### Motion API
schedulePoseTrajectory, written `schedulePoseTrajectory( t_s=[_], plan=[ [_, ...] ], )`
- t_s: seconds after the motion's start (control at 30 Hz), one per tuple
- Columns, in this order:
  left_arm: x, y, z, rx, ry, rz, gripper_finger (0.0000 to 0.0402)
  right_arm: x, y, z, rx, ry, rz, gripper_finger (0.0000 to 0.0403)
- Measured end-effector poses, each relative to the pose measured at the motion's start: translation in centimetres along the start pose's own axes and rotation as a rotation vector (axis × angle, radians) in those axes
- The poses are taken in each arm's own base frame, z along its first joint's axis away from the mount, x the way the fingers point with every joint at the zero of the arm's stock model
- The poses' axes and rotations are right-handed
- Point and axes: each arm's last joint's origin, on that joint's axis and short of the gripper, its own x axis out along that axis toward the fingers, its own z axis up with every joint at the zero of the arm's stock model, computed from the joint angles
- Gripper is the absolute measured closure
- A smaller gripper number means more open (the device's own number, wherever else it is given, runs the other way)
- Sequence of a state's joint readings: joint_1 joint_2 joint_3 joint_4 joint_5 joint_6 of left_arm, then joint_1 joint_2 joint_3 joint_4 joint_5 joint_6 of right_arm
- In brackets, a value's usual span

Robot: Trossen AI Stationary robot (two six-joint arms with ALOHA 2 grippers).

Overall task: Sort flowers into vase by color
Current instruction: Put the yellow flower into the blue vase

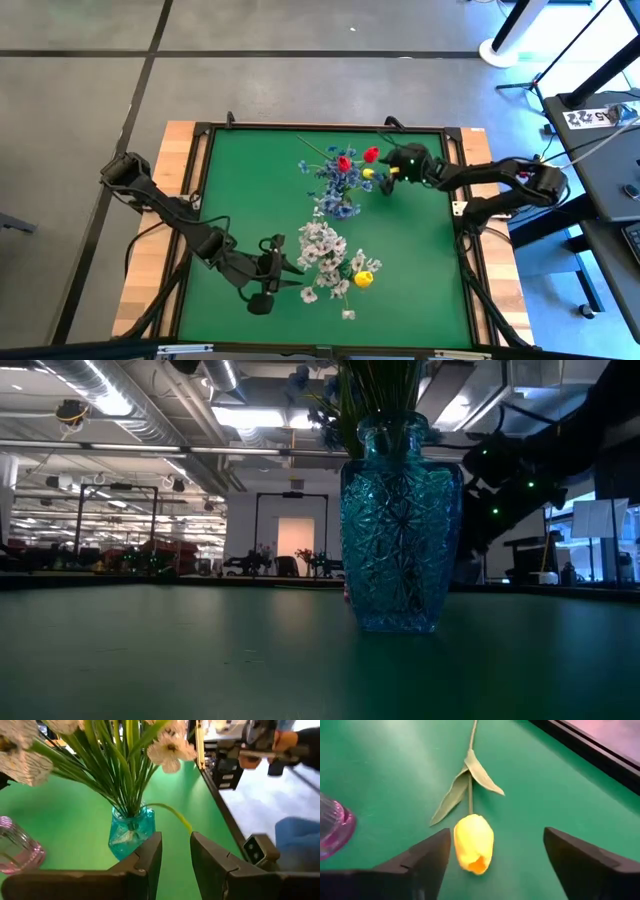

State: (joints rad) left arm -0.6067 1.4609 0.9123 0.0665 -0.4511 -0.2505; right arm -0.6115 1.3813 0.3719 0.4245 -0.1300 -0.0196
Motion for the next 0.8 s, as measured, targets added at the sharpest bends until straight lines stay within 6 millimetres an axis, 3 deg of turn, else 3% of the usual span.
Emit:
schedulePoseTrajectory(
  t_s=[0.17, 0.3, 0.47, 0.8],
  plan=[
    [0.6, 1.3, 0.3, 0.064, 0.001, 0.042, 0.0303, 1.3, -0.4, 0.5, -0.058, -0.031, 0.073, 0.0038],
    [1.1, 2.5, 0.5, 0.027, 0.020, -0.001, 0.0303, 3.2, -0.6, 0.5, -0.055, 0.016, 0.080, 0.0042],
    [1.5, 3.6, 0.4, -0.017, 0.058, -0.023, 0.0303, 4.7, -1.2, 0.4, -0.070, 0.077, -0.039, 0.0089],
    [2.0, 5.7, 0.7, -0.006, 0.069, 0.008, 0.0303, 4.8, -1.1, -0.2, -0.148, 0.172, 0.000, 0.0236]
  ],
)
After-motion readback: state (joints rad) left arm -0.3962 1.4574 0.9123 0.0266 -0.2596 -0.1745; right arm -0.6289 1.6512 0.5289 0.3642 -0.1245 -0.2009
